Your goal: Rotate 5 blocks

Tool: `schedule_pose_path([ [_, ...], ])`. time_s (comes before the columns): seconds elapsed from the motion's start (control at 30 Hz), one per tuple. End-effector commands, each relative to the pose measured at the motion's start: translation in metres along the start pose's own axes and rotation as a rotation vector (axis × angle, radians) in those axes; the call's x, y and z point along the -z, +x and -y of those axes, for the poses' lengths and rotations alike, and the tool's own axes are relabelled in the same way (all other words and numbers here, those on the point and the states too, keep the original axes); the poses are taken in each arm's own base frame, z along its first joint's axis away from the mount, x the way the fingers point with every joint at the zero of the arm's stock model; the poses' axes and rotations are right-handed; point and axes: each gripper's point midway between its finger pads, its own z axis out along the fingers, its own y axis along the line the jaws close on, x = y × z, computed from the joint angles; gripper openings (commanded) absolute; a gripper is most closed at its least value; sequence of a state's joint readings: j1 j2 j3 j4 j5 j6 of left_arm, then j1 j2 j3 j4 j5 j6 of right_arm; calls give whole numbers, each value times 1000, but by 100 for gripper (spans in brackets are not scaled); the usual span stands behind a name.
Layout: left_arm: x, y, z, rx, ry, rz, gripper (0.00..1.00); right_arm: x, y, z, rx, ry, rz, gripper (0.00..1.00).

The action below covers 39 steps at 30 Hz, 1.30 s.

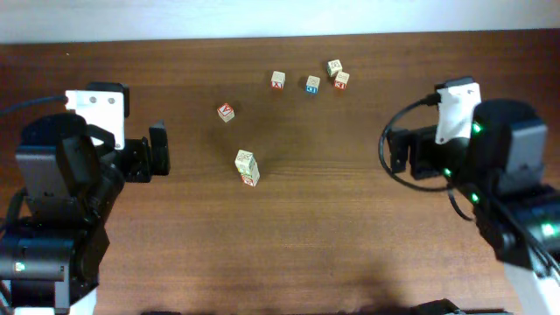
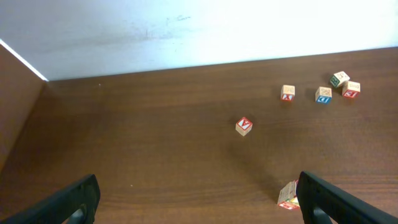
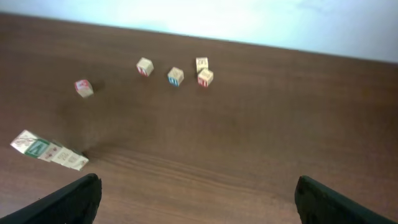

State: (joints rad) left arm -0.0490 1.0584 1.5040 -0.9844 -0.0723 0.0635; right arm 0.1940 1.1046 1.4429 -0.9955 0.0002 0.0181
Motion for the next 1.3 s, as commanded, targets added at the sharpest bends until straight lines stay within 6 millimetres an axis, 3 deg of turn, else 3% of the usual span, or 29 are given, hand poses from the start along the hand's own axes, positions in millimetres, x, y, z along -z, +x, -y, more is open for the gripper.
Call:
schedule_pose_path([
  [0.0,5,-6,-5,3,-18,21,99,-27,12,12,16,59,-108,99],
  [0.13,5,-6,-5,3,-18,21,99,-56,20,14,21,76,-179,99],
  [0.33,5,-6,-5,3,-18,21,99,-59,12,14,20,77,-149,99],
  [0.63,5,-6,-5,3,-18,21,99,-46,-39,17,104,97,74,99],
  [0.83,5,-6,-5,3,-18,21,99,-45,-61,17,133,75,172,99],
  [0.93,5,-6,-5,3,-18,21,99,-44,-63,10,205,-1,215,99],
  [1.27,5,-6,-5,3,-18,21,99,-45,-51,11,227,14,325,99],
])
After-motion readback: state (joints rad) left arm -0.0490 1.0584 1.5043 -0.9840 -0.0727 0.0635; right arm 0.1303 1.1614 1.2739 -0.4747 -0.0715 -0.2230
